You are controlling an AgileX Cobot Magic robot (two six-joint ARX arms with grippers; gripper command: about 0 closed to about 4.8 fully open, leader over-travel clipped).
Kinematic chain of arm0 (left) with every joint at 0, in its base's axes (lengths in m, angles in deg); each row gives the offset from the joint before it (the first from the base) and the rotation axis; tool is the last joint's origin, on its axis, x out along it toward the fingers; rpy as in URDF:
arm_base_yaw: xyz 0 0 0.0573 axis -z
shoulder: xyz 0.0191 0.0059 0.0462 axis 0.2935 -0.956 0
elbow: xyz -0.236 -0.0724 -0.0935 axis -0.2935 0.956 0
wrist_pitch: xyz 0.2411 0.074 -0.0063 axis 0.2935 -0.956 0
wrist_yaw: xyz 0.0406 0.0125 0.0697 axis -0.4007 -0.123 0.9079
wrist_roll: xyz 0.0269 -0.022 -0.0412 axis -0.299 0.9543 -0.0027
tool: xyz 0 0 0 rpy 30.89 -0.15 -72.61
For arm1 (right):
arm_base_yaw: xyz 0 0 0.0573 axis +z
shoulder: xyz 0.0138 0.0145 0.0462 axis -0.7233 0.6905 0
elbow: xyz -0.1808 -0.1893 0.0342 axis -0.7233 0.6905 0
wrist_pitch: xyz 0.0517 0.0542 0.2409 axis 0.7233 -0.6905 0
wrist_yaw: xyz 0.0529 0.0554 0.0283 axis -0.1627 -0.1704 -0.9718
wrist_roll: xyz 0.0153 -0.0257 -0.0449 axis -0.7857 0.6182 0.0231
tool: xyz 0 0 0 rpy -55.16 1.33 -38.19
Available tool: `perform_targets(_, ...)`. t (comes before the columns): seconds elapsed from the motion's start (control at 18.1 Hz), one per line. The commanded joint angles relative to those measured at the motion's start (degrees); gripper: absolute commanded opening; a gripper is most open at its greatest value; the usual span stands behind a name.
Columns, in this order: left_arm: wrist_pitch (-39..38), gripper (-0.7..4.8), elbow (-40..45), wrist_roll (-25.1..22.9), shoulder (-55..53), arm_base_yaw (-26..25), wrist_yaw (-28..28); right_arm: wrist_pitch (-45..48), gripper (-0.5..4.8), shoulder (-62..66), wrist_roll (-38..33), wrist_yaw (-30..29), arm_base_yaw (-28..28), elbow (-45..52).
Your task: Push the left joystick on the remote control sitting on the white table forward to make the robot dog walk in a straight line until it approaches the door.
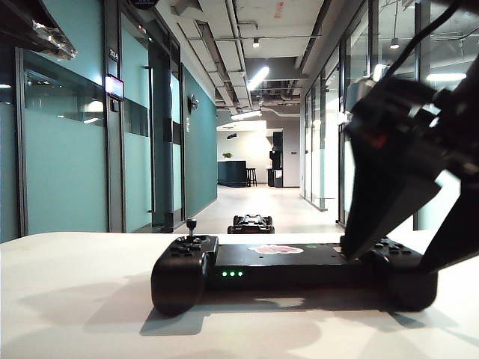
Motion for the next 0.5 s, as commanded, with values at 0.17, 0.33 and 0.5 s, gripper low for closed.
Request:
perform_targets(0.17, 0.5, -0.05, -0.3, 0.1, 0.2, 0.0, -0.4, -0.1, 4.11, 0.4, -0.7, 1.8, 0.0, -0.9)
perform_targets(0.33, 0.5, -0.05, -0.3, 0.1, 0.2, 0.0, -0.4, -7.4, 4.47, 0.3, 0.5, 7.7, 0.0, -5.1)
perform_targets(0.5, 0.5, -0.06, -0.3, 0.1, 0.2, 0.0, -0.4, -6.6, 4.54, 0.3, 1.7, 4.7, -2.5, -6.0)
